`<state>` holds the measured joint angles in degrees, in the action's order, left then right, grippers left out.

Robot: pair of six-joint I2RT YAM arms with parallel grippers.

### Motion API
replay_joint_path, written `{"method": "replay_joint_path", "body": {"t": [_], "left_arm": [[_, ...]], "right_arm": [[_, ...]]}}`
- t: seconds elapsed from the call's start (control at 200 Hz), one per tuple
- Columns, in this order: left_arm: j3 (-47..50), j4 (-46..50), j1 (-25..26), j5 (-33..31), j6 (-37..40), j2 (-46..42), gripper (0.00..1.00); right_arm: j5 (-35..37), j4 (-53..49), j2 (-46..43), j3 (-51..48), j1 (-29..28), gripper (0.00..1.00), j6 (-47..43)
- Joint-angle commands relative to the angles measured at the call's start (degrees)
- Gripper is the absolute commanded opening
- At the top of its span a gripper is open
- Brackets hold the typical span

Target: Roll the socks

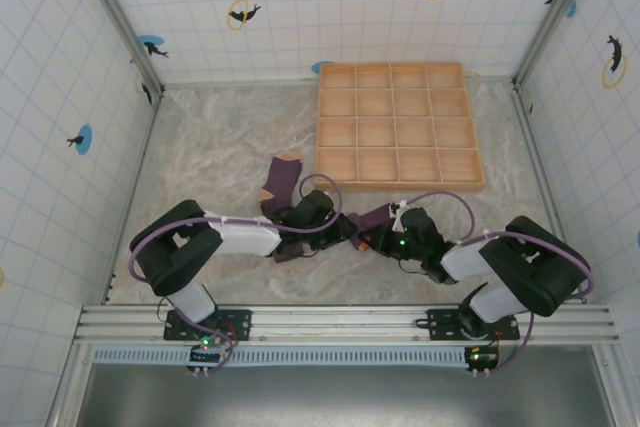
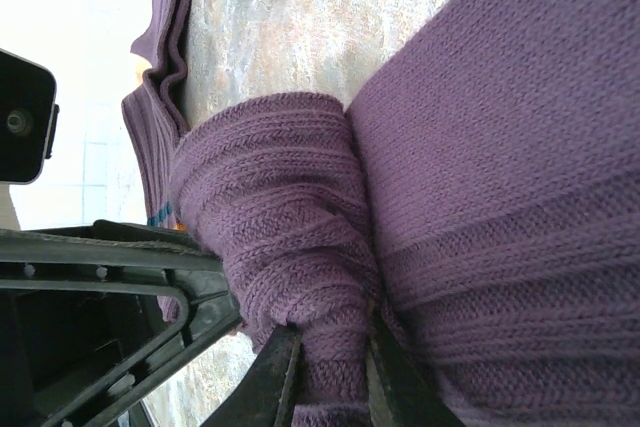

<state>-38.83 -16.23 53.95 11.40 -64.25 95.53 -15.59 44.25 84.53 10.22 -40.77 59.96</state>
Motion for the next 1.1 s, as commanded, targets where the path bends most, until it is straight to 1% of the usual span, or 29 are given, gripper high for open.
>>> {"method": "replay_joint_path", "body": {"t": [0.0, 0.195, 0.24, 0.3, 0.405, 0.44, 0.475, 0.53, 0.596, 0.651, 0.761, 0.811, 0.851, 0.916, 1.021, 1.096], "left_arm": [[-1.13, -0.64, -0.17, -0.75, 1.58, 2.08, 0.48], [-2.61, 0.20, -0.16, -2.18, 1.60, 4.52, 0.40], [-3.58, 1.49, -0.21, -2.83, 2.00, 5.08, 0.35], [-4.44, 3.03, -0.21, -3.79, 2.29, 5.44, 0.26], [-5.56, 6.03, -0.16, -5.88, 2.99, 5.03, 0.14], [-6.09, 7.03, -0.17, -6.14, 3.40, 4.78, 0.10], [-6.65, 8.12, -0.16, -6.47, 3.75, 4.46, 0.08], [-7.33, 10.17, -0.18, -6.68, 4.13, 3.93, 0.00], [-8.03, 12.50, -0.18, -6.77, 4.30, 3.40, 0.00], [-8.63, 14.49, -0.17, -6.70, 4.37, 2.94, 0.00], [-8.87, 16.95, -0.17, -6.54, 3.85, 1.71, 0.00], [-9.07, 18.32, -0.08, -6.62, 3.45, 1.34, 0.00], [-9.22, 19.30, 0.03, -6.65, 3.20, 1.12, 0.00], [-9.96, 21.38, 0.33, -6.80, 2.75, 0.86, 0.00], [-11.10, 23.70, 1.07, -7.26, 2.56, 0.17, 0.00], [-11.79, 24.74, 1.22, -6.59, 2.31, -0.16, 0.00]], "right_arm": [[2.59, -16.63, 3.97, -2.38, 0.38, 0.00, -0.35], [0.57, -13.86, 4.30, -2.84, 1.13, 0.00, -0.79], [0.31, -13.88, 4.40, -2.67, 1.05, 0.00, -1.16], [0.02, -13.37, 4.34, -2.75, 1.14, 0.00, -1.45], [-1.07, -11.36, 3.49, -3.26, 1.14, 0.13, -1.99], [-1.40, -11.27, 2.85, -3.23, 1.14, 0.14, -2.56], [-1.72, -12.32, 2.22, -2.68, 1.20, 0.14, -3.47], [-1.63, -14.43, 0.71, -1.58, 1.22, 0.18, -5.62], [-1.48, -16.70, -1.73, -0.26, 1.15, 0.24, -8.64], [-1.12, -19.19, -4.47, 0.92, 1.05, 0.33, -11.04], [0.13, -23.63, -9.51, 2.87, 0.81, 0.45, -15.68], [1.71, -25.82, -12.08, 3.54, 0.24, 0.54, -18.16], [2.64, -26.94, -13.73, 3.97, -0.21, 0.57, -19.77], [5.05, -28.90, -16.14, 4.39, -1.18, 0.67, -23.32], [7.60, -32.66, -17.57, 5.72, -1.82, 0.69, -27.43], [10.77, -33.76, -19.13, 6.13, -3.80, 0.70, -30.49]]}}
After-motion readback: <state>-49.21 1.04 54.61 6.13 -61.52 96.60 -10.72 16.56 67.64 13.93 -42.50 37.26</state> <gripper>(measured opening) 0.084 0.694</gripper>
